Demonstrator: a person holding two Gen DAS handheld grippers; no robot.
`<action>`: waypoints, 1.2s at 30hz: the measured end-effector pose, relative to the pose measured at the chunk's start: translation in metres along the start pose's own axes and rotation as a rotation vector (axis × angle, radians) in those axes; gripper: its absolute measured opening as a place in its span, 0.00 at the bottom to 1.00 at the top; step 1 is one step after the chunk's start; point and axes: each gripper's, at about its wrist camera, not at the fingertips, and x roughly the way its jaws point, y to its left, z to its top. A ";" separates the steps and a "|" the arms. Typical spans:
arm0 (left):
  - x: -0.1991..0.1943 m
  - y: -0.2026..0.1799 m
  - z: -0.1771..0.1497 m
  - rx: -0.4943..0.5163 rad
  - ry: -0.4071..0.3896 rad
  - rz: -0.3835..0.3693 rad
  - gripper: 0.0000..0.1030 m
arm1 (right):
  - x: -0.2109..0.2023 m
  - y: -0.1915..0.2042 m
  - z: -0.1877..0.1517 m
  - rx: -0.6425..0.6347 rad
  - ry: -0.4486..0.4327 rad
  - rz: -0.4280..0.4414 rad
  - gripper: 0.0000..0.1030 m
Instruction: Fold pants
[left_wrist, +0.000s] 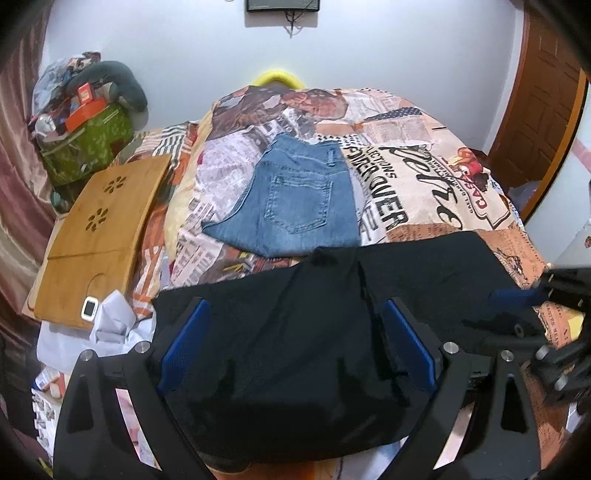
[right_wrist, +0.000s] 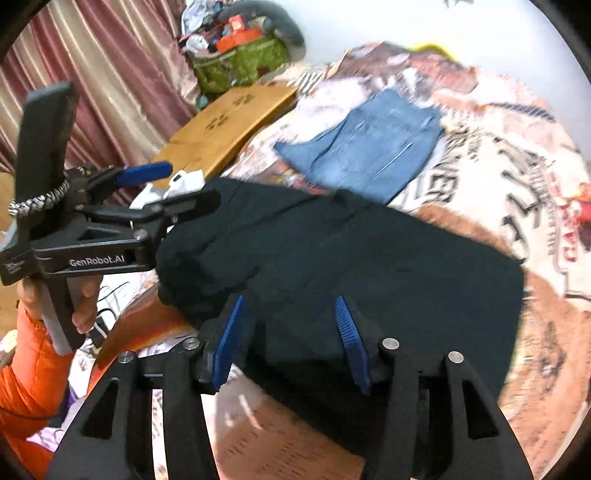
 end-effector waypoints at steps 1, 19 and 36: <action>0.000 -0.003 0.003 0.005 -0.002 -0.001 0.92 | -0.007 -0.004 0.002 -0.001 -0.019 -0.020 0.52; 0.096 -0.091 0.039 0.123 0.168 -0.075 0.97 | -0.011 -0.105 0.000 0.118 -0.049 -0.185 0.67; 0.111 -0.088 0.002 0.218 0.186 0.012 0.98 | 0.000 -0.112 -0.041 0.142 -0.004 -0.228 0.79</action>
